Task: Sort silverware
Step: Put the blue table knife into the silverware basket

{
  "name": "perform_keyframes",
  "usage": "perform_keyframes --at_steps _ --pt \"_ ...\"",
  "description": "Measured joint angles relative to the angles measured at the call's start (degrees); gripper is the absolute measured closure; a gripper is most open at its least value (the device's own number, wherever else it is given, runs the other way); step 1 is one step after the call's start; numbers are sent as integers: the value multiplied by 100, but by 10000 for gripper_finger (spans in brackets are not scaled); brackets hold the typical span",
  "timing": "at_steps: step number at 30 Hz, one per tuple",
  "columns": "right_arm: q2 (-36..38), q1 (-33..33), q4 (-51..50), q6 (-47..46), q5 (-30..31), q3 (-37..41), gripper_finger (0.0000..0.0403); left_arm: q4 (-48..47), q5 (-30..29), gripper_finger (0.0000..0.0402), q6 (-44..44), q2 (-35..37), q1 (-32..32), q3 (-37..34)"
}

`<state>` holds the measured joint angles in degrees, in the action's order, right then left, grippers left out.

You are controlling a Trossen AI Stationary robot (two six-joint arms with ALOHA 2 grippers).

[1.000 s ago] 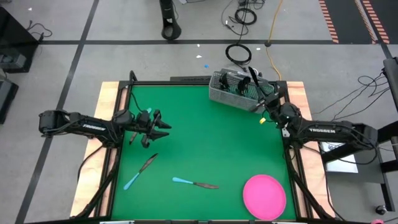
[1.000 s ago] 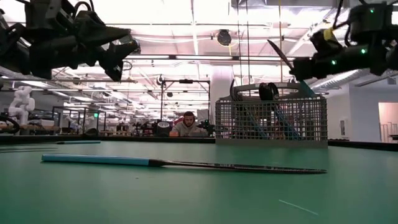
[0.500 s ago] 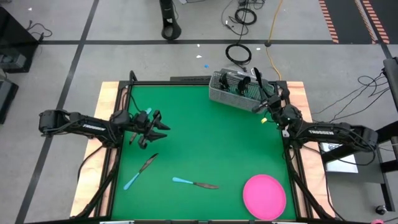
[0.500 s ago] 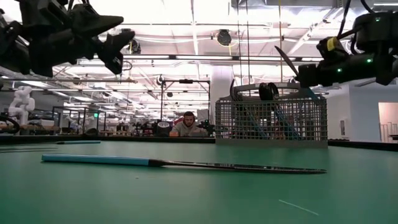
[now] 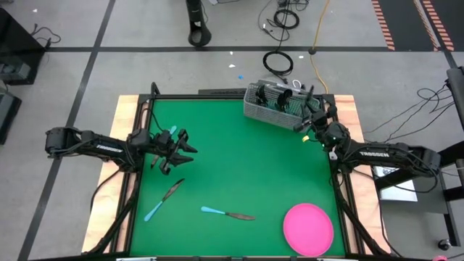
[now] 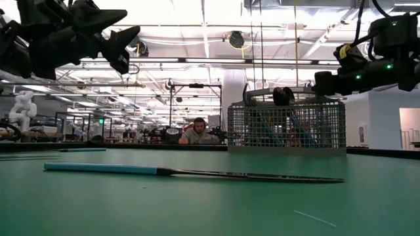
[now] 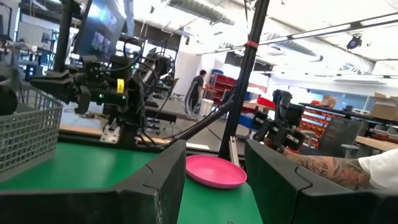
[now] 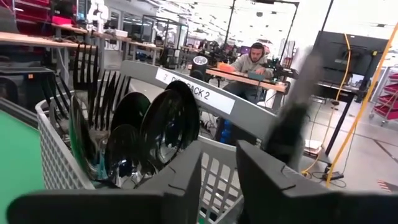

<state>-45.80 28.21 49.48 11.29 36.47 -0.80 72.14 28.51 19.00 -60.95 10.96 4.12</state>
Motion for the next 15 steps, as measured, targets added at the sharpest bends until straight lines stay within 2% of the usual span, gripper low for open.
perform_keyframes --at_steps 7,15 --pt "12 -20 -5 -118 -37 0 292 103 72 236 12 2 -13 0" --pt "123 -293 -21 -155 -57 -240 289 98 125 236 15 2 -13 0"
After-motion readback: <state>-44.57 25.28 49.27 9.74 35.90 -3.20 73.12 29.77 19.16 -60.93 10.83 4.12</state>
